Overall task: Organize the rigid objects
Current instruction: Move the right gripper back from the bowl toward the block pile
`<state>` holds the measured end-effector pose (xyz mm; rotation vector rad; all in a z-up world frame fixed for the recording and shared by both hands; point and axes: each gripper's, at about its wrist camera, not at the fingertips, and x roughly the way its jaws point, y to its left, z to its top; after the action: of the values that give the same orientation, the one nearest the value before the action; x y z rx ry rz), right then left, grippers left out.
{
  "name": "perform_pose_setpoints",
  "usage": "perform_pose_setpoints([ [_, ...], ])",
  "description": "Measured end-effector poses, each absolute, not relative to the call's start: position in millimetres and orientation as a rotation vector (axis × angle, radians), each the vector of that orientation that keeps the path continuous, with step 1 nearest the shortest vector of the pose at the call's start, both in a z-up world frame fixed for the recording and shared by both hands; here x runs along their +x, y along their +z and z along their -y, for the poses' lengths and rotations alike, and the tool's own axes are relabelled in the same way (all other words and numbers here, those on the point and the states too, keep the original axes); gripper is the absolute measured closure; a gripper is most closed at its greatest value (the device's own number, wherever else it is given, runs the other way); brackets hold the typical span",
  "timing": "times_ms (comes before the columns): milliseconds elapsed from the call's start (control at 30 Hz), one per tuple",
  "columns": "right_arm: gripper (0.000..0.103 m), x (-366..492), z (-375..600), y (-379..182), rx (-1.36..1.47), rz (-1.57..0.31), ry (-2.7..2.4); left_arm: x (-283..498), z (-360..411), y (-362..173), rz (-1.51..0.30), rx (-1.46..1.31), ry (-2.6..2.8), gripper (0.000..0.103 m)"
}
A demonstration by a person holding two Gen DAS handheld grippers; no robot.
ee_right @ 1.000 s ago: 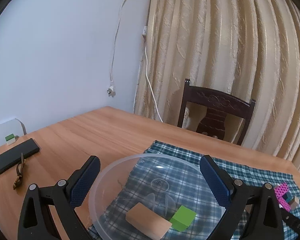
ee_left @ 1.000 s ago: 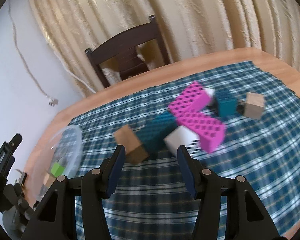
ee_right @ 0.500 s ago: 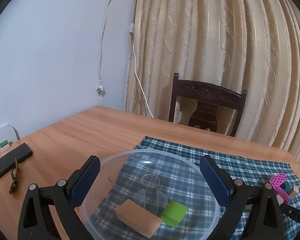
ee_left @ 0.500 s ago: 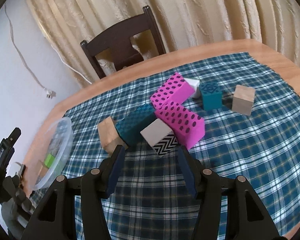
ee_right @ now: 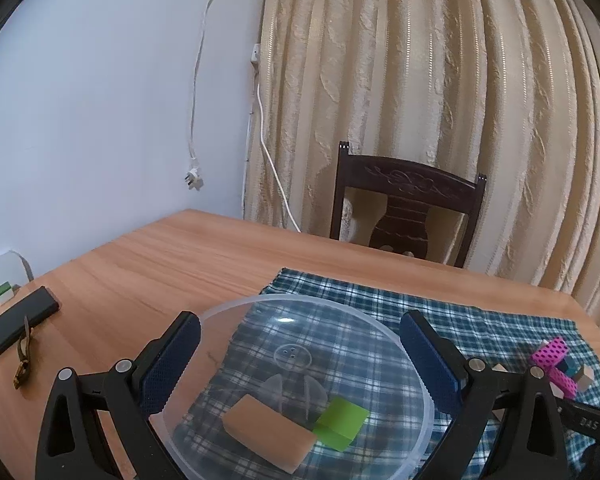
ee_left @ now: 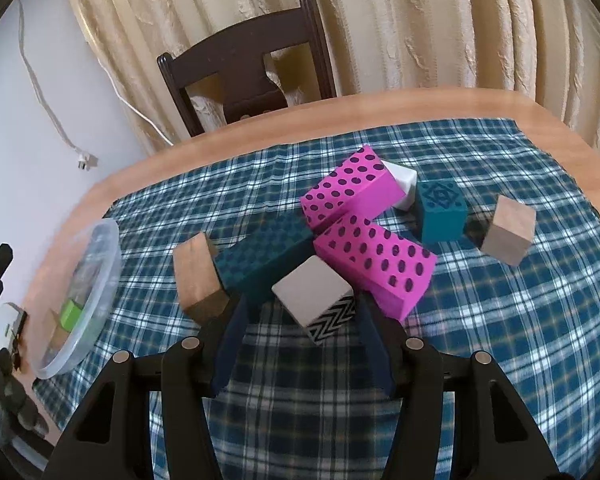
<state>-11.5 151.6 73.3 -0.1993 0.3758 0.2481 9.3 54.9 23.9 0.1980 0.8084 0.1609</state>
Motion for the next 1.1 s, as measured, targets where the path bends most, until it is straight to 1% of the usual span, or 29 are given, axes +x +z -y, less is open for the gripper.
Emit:
perform_pose_setpoints([
  [500,0.001,-11.2,-141.2,72.0,-0.176,-0.397,0.213,19.2,-65.5,18.2,-0.847,0.122,0.125,0.047],
  [567,0.001,-10.8,-139.0,71.9,-0.172,-0.399,0.206,19.0,-65.9,18.2,-0.846,0.121,0.123,0.049],
  [700,0.001,-9.5,-133.2,70.9,-0.161,-0.411,0.185,19.1,-63.7,18.4,-0.844,0.134,0.121,0.057],
  [1100,0.001,-3.6,-100.2,73.7,-0.105,-0.469,0.064,10.6,-53.5,20.8,-0.835,0.159,0.151,0.058],
])
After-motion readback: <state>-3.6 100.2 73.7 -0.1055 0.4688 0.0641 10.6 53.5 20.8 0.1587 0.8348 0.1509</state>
